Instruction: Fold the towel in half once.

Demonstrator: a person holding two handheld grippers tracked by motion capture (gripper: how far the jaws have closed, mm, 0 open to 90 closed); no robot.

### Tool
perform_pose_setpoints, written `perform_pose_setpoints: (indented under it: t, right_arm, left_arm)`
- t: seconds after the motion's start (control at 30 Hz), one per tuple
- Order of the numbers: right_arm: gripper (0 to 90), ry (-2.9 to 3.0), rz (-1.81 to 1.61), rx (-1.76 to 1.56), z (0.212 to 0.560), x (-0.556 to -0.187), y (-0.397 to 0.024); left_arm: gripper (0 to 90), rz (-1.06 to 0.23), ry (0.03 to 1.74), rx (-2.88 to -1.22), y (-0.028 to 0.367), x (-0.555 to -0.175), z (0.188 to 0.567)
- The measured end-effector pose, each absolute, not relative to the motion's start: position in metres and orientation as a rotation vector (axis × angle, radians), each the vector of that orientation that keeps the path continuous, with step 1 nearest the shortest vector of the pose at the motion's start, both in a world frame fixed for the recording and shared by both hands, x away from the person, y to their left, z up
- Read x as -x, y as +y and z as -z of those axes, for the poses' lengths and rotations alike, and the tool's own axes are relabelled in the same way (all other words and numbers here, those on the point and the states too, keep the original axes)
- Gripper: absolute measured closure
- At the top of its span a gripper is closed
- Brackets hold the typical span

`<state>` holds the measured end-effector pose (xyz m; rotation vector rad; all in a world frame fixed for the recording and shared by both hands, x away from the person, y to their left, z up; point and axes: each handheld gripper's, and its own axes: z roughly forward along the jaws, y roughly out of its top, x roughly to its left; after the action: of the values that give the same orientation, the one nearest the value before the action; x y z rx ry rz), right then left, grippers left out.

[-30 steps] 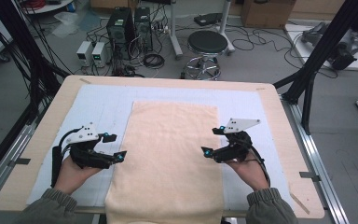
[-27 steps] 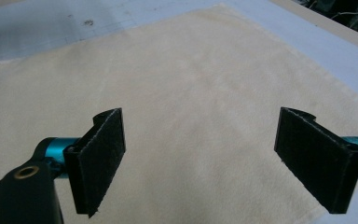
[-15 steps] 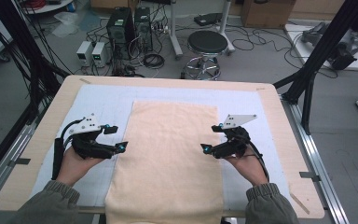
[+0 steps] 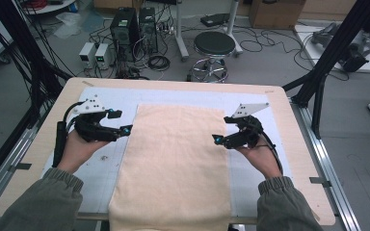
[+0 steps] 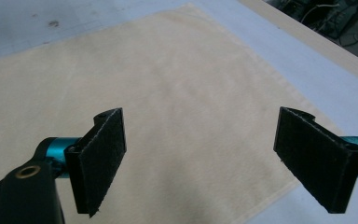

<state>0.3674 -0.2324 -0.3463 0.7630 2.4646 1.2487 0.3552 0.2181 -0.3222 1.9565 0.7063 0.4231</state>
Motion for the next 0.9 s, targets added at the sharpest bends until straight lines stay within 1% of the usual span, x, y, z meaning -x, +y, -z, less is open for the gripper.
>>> perform_pose_setpoints:
  t: [0.2, 0.37, 0.47, 0.63, 0.73, 0.8, 0.9]
  right_arm:
    - [16.1, 2.423, -1.236, -0.827, 0.335, -0.392, -0.241]
    - [16.5, 2.392, -1.206, -0.894, 0.339, -0.411, -0.247]
    - [16.6, 2.399, -1.202, -0.952, 0.35, -0.42, -0.247]
    - [21.5, 2.403, -1.208, -1.011, 0.369, -0.435, -0.244]
    - [25.1, 2.415, -1.202, -1.048, 0.38, -0.441, -0.241]
    - [30.7, 2.436, -1.183, -1.061, 0.389, -0.442, -0.239]
    - [31.7, 2.463, -1.122, -1.07, 0.401, -0.443, -0.237]
  left_arm:
    - [30.8, -0.449, 0.757, -1.929, 0.219, -0.383, 0.314]
    - [32.5, -0.431, 0.817, -1.934, 0.219, -0.401, 0.327]
    - [35.9, -0.403, 0.849, -1.966, 0.214, -0.412, 0.34]
    - [37.4, -0.379, 0.889, -1.995, 0.201, -0.424, 0.366]
    - [40.1, -0.36, 0.926, -2.053, 0.195, -0.428, 0.386]
    - [41.7, -0.343, 0.957, -2.073, 0.192, -0.431, 0.398]
    - [44.7, -0.343, 0.979, -2.075, 0.192, -0.431, 0.412]
